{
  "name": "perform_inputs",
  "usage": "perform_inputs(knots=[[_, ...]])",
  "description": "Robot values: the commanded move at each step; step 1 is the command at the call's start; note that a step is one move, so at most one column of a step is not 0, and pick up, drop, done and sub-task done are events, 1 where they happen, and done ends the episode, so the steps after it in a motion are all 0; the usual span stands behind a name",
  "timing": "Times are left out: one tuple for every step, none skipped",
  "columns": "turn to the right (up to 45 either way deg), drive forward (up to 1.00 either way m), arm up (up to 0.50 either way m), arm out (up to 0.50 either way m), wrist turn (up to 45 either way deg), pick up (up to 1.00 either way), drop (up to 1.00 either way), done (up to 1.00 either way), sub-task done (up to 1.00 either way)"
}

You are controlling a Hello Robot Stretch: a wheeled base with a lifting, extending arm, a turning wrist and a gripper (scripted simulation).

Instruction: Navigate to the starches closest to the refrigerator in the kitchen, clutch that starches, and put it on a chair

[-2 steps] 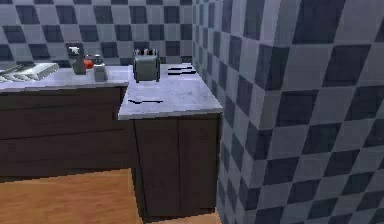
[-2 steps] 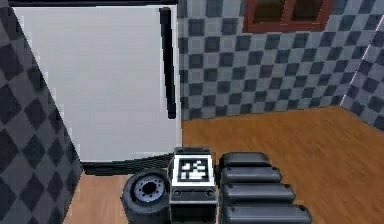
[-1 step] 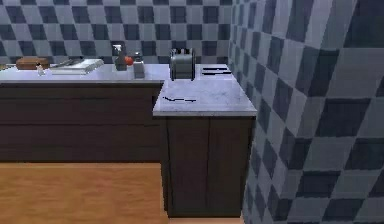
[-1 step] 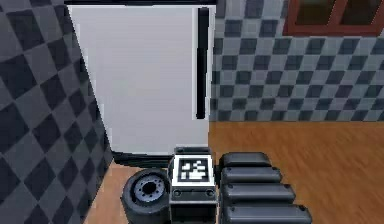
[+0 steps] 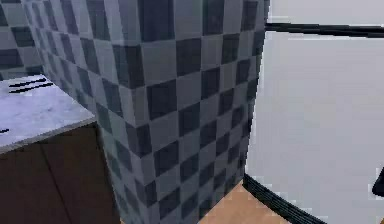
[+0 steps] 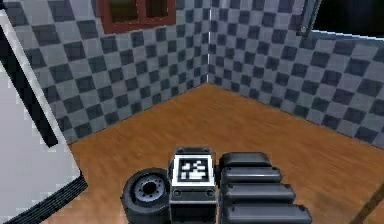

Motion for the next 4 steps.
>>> perform_inputs(knots=[[45.0,0.0,0.0,0.0,0.0,0.0,0.0,0.0,0.0],[45.0,0.0,0.0,0.0,0.0,0.0,0.0,0.0,0.0],[9.0,0.0,0.0,0.0,0.0,0.0,0.0,0.0,0.0],[0.0,0.0,0.0,0.48,0.0,0.0,0.0,0.0,0.0]])
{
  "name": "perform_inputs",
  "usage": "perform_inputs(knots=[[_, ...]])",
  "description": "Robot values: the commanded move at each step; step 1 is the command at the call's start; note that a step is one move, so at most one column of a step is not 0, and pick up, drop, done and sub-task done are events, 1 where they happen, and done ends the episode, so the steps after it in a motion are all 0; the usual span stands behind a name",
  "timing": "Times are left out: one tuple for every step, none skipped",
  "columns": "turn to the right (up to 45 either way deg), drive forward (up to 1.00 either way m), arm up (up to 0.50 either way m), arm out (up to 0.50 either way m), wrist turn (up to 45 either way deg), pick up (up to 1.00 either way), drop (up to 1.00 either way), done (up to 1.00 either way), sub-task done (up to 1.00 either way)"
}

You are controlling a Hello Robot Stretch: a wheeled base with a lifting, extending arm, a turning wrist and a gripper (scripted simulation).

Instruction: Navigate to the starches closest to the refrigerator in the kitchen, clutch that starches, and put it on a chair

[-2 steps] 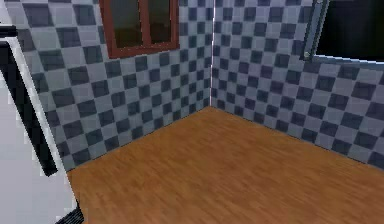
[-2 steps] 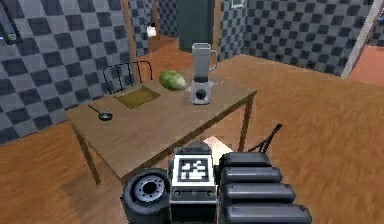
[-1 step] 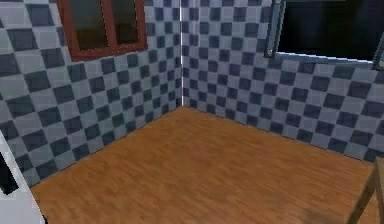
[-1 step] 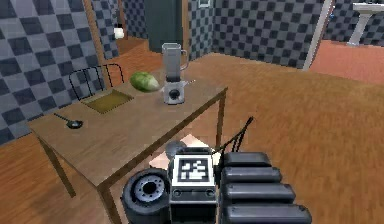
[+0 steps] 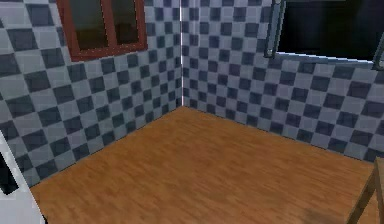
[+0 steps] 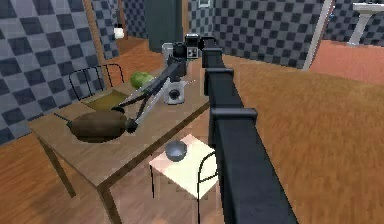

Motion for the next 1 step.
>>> perform_inputs(knots=[[0.0,0.0,0.0,0.0,45.0,0.0,0.0,0.0,0.0]])
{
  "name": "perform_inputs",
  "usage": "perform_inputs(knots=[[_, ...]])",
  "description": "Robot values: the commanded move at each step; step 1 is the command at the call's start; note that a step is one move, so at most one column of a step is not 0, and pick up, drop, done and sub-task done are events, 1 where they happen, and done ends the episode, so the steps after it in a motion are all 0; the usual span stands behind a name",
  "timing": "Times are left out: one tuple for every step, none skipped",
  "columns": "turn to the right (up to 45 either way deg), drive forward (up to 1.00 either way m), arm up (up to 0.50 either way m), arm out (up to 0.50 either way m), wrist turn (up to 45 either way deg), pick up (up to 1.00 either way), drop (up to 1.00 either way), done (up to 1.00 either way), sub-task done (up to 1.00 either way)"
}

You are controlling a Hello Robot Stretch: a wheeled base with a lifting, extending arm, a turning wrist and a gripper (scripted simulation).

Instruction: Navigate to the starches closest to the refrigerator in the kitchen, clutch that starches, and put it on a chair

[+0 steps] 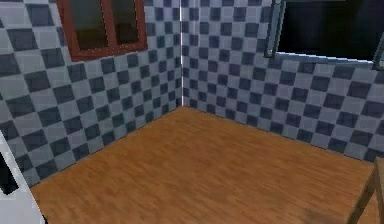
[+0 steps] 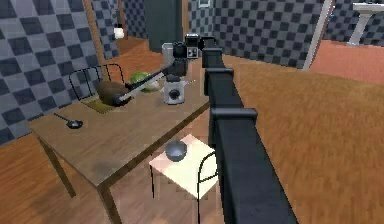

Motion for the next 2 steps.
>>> perform_inputs(knots=[[0.0,0.0,0.0,0.0,45.0,0.0,0.0,0.0,0.0],[0.0,0.0,0.0,0.0,42.0,0.0,0.0,0.0,0.0]])
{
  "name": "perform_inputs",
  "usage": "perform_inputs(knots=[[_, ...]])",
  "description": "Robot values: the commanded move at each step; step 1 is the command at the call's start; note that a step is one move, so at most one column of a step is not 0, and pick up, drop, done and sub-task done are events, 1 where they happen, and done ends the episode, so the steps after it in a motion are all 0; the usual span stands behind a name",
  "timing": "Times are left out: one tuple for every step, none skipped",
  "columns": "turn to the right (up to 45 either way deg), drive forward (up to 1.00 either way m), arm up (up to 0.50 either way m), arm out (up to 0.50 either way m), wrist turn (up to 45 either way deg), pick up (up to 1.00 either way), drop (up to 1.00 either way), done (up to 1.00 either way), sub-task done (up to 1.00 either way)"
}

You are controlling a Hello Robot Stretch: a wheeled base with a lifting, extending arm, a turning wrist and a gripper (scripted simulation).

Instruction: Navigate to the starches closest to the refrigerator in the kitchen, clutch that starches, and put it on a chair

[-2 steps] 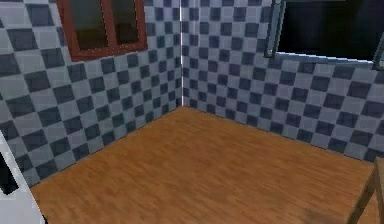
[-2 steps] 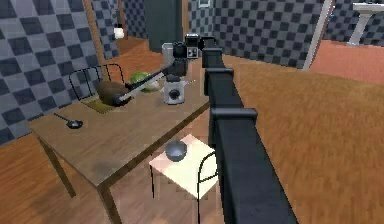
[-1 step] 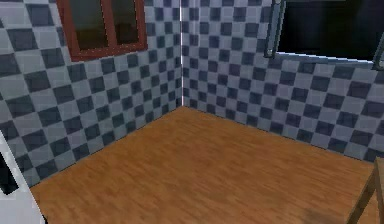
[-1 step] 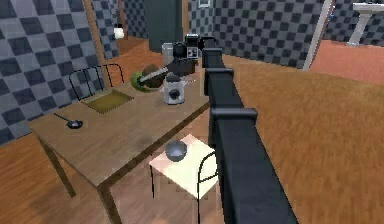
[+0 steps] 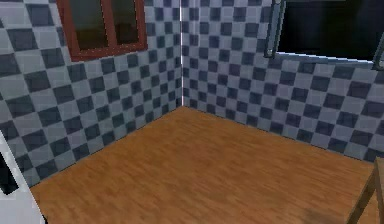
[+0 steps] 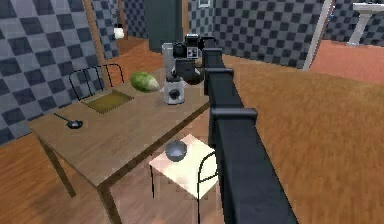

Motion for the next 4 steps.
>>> perform_inputs(knots=[[0.0,0.0,-0.38,0.0,0.0,0.0,0.0,0.0,0.0],[0.0,0.0,-0.32,0.0,0.0,0.0,0.0,0.0,0.0],[0.0,0.0,0.0,0.0,0.0,0.0,1.0,0.0,0.0],[0.0,0.0,0.1,0.0,0.0,0.0,0.0,0.0,0.0]])
